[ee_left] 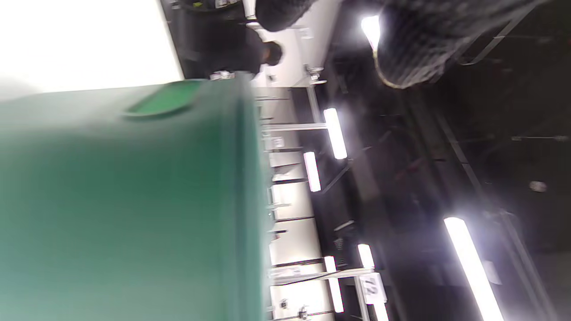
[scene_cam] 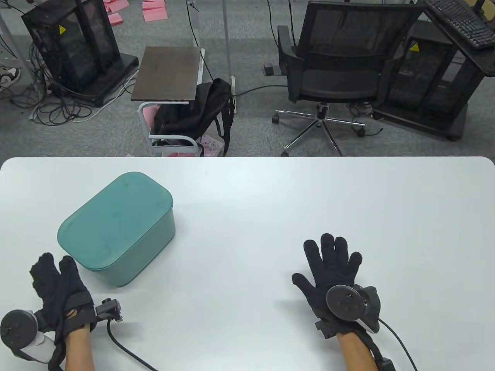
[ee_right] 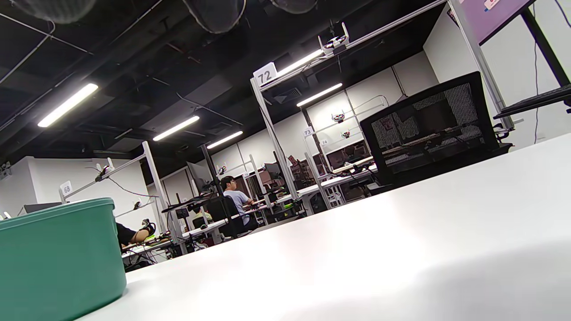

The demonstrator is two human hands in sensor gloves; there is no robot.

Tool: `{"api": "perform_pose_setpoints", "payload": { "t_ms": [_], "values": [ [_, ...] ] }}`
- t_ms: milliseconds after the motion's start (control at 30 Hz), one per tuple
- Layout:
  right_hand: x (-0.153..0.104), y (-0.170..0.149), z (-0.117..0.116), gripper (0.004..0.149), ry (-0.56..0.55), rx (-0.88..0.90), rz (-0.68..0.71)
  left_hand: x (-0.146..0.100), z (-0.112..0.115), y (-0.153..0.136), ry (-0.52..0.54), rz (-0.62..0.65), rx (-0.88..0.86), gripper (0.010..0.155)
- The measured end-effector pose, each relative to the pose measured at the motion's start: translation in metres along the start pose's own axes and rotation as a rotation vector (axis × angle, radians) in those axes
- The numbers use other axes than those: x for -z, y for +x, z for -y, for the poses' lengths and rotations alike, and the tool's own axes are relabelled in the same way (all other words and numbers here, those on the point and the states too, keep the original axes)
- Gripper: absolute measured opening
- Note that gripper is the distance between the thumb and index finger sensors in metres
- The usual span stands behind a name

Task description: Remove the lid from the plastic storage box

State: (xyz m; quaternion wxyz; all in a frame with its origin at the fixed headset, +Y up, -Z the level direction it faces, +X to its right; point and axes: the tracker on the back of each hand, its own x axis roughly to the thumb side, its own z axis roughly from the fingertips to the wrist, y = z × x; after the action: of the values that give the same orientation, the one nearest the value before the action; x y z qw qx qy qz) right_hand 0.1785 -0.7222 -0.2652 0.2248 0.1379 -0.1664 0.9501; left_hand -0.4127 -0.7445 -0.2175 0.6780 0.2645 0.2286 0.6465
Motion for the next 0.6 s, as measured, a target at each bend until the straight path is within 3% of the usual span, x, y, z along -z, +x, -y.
{"api": "perform_pose_setpoints", "payload": {
  "t_ms": [100,267,433,533,600],
  "values": [
    [-0.001,0.0,-0.001,0.079,0.005,0.008,-0.007,0.003,0.003,-0.012,0.021,-0.059,0.012,0.089],
    [-0.001,-0.001,0.002,0.078,-0.008,0.009,-0.007,0.004,0.011,-0.025,-0.068,-0.148,0.02,0.09],
    [-0.002,-0.002,0.003,0.078,-0.007,0.015,-0.014,0.004,0.017,-0.027,-0.077,-0.17,-0.073,0.078],
    [-0.003,-0.004,0.003,0.078,-0.009,0.022,-0.021,0.005,0.023,-0.034,-0.114,-0.225,-0.216,0.073],
    [-0.002,-0.005,0.004,0.078,-0.014,0.026,-0.024,0.004,0.031,-0.042,-0.188,-0.279,-0.422,0.069]
  ]
}}
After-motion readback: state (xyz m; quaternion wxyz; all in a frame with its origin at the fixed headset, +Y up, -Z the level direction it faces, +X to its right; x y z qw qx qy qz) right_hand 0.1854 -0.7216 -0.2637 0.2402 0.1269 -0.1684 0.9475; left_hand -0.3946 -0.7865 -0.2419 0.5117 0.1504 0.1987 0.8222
